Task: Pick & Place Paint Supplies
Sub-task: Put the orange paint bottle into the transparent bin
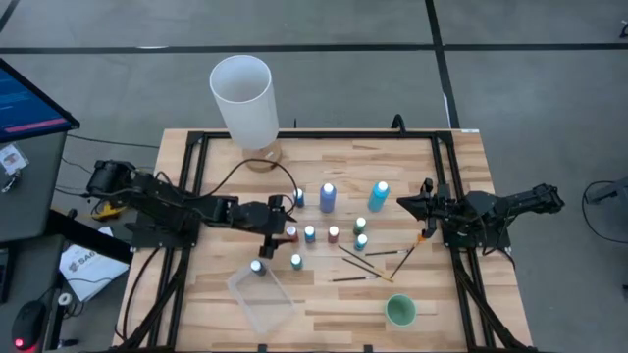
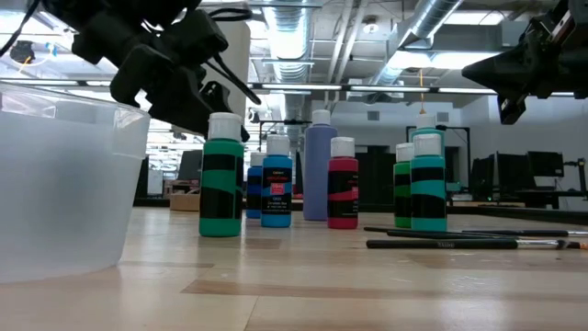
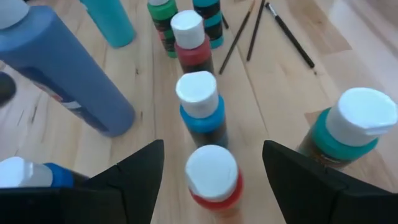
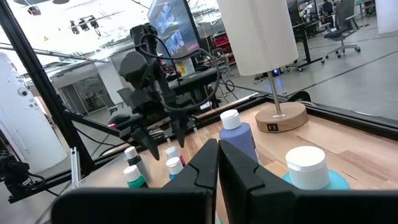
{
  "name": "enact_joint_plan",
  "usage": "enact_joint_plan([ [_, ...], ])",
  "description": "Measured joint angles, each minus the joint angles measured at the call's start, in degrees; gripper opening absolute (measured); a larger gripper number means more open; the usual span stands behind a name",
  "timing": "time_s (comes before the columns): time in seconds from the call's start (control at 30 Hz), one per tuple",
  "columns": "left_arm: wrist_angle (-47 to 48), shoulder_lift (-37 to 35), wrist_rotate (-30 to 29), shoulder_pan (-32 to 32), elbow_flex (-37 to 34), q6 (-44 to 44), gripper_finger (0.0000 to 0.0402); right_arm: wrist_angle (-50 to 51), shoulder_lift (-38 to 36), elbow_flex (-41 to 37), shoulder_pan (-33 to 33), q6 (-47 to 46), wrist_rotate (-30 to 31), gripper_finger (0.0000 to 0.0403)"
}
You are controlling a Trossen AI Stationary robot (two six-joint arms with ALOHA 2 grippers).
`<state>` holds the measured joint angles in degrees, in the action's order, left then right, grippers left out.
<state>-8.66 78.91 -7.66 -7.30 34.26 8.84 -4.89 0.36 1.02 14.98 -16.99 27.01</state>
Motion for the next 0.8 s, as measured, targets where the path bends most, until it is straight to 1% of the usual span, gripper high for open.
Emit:
enact_joint_plan([
  [0.2, -0.2, 0.0, 0.5, 0.7, -1.4, -0.2, 0.0246, 0.0, 0.0, 0.0, 0.0, 0.0, 0.0, 0.0008],
  [0.53, -2.0, -0.1, 1.1, 0.6, -2.4, -0.5, 0.019, 0.0, 0.0, 0.0, 0.0, 0.0, 0.0, 0.0008],
  [0.8, -2.5, -0.1, 3.2, 0.6, -2.4, -0.5, 0.0169, 0.0, 0.0, 0.0, 0.0, 0.0, 0.0, 0.0008],
])
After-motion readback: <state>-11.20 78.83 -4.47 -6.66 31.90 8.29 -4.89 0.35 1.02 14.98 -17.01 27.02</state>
